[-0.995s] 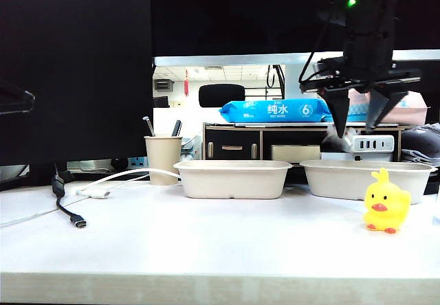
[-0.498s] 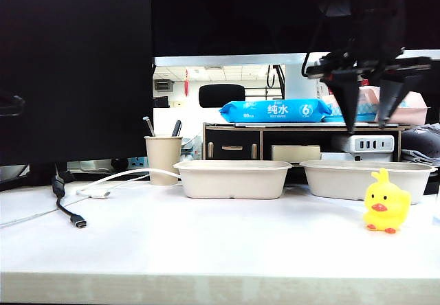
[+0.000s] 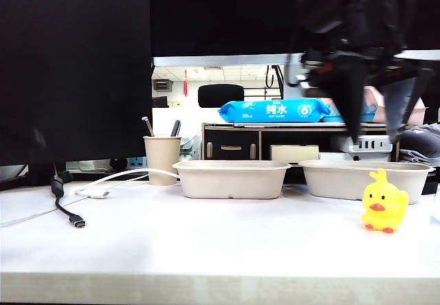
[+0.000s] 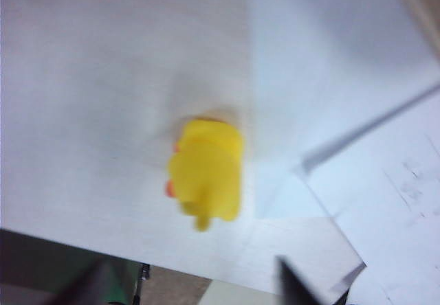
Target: Put the dolls with similar colors into the same paper box, while dolls with different colors go into separate paper boxes.
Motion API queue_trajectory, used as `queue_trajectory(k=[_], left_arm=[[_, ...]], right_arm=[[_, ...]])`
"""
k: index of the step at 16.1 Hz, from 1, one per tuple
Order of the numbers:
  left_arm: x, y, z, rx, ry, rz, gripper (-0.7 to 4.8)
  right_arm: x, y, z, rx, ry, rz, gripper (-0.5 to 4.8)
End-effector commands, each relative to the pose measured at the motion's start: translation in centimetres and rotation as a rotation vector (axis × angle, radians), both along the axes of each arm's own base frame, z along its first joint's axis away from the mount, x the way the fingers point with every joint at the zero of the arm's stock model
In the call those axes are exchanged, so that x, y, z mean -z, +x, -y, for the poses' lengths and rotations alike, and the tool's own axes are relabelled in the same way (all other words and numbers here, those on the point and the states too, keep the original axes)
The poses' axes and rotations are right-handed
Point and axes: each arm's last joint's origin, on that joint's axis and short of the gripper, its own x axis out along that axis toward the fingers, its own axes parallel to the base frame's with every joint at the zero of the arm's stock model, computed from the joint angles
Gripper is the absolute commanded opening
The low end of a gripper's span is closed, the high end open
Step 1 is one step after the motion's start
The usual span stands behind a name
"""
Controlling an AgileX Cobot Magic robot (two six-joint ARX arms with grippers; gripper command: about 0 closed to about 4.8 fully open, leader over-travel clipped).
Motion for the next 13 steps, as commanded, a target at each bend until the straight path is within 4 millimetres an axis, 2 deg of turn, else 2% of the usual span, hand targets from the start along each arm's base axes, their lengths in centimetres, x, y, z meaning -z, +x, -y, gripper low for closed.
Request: queue_trajectory(k=[1, 4, 8, 13], left_arm=[[0.4, -0.6, 0.8, 0.091, 0.036, -0.029, -0.05], [0.5, -0.9, 1.1, 0.128, 0.046, -0.035, -0.05], [0.5, -0.8, 1.1, 0.126, 0.046, -0.035, -0.05], [0.5, -0.8, 1.1, 0.126, 0.047, -0.036, -0.05]], right_arm=[[0.3, -0.8, -1.1, -0.058, -0.009, -0.015, 4.79], [1.6, -1.6, -1.4, -0.074, -0.034, -0.063, 4.79], [5.2, -2.8, -0.5, -0.08, -0.149, -0.131, 4.79], [6.7, -2.3, -0.8, -0.075, -0.097, -0.053, 4.79]])
